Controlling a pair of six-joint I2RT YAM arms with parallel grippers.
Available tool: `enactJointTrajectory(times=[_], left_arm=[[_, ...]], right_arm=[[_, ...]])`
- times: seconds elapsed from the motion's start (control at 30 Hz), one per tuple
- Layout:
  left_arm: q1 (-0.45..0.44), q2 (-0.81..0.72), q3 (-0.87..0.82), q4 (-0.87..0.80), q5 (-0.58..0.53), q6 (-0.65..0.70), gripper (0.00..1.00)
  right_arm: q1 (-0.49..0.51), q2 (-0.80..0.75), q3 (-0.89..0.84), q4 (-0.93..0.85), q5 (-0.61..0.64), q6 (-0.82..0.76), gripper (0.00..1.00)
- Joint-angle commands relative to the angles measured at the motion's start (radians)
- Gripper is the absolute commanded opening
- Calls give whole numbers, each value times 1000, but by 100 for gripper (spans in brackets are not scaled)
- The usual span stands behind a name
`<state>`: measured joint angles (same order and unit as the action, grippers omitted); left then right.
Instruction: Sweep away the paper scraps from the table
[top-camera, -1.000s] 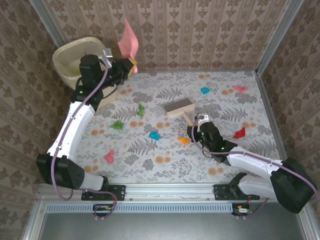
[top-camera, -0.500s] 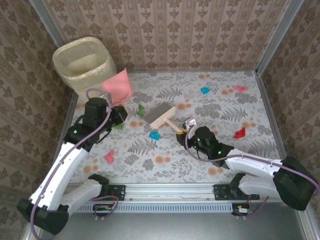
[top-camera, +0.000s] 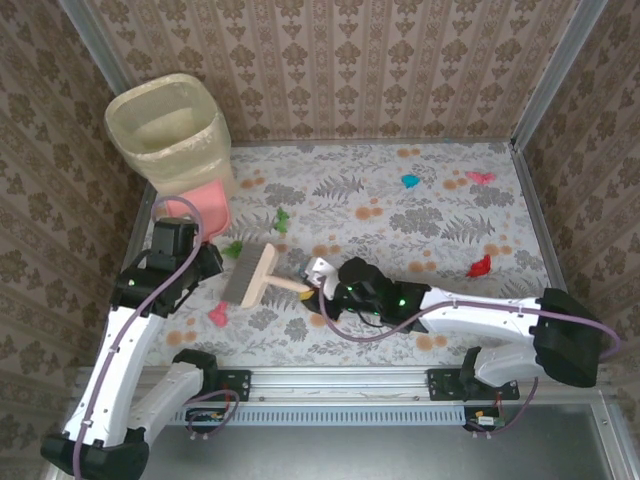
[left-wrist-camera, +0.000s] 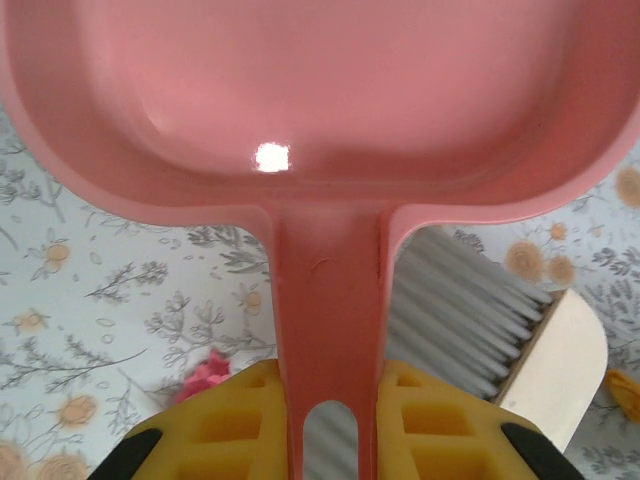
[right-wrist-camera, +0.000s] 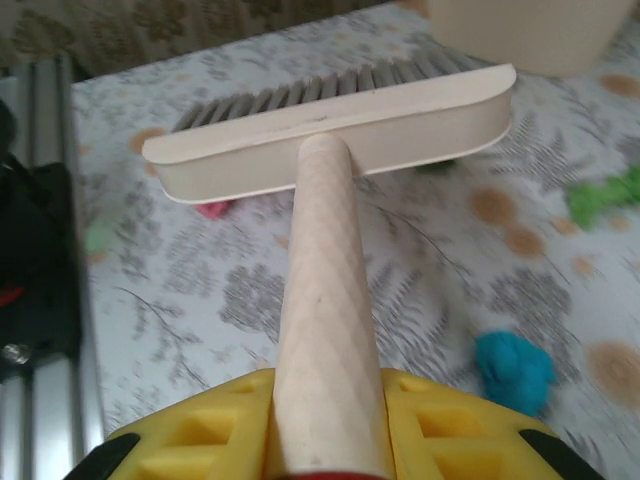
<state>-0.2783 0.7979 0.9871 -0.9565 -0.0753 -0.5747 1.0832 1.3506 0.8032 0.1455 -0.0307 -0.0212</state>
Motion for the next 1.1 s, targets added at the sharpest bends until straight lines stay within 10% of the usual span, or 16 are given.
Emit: enactJointTrajectory(times=[0.0, 0.43, 1.07], left_arm=[[38, -24, 36, -72, -14, 70, 0], [176, -79, -21, -54, 28, 117, 0], [188, -28, -68, 46, 312, 151, 0]], right_arm=[[32, 105, 135, -111, -53, -60, 0], [70, 335, 335, -213, -67, -88, 0], [-80, 59, -25, -263, 102, 30, 0]])
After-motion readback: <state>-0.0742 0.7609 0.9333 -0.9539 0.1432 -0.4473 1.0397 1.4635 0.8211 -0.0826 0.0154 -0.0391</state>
